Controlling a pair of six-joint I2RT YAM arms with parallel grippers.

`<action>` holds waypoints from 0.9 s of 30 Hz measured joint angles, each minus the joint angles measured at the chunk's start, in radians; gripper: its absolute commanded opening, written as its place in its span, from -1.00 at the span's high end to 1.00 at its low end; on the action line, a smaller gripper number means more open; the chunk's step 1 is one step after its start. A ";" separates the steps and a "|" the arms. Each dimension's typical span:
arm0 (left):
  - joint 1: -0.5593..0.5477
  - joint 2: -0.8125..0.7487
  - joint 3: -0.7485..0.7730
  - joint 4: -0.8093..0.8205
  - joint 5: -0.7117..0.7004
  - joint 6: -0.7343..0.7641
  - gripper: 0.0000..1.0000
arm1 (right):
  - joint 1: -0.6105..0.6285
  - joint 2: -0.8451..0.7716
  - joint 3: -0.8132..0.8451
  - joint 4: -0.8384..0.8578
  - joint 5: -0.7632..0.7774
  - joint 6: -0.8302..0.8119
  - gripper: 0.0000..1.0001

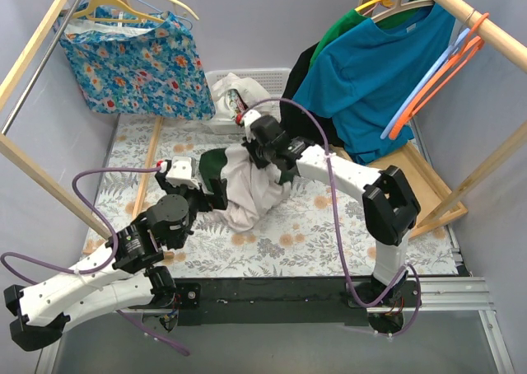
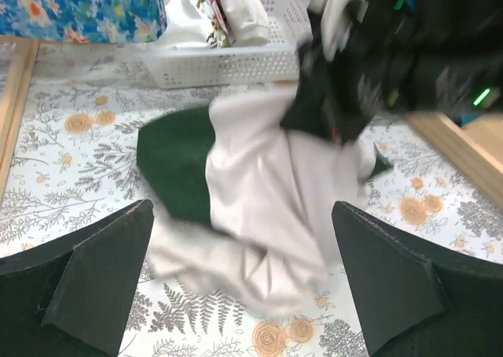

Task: Remove the t-shirt from the hanger
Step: Place the T-shirt in the bin.

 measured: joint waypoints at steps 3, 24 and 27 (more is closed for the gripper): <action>0.000 0.010 -0.009 -0.010 0.001 -0.011 -0.96 | -0.026 -0.035 0.098 0.024 -0.002 -0.018 0.97; 0.000 -0.009 -0.093 0.051 -0.011 0.020 -0.96 | -0.238 0.276 0.745 0.465 -0.194 -0.143 0.97; 0.000 -0.010 -0.103 0.057 -0.015 0.027 -0.96 | -0.243 0.330 0.756 0.537 -0.199 -0.162 0.97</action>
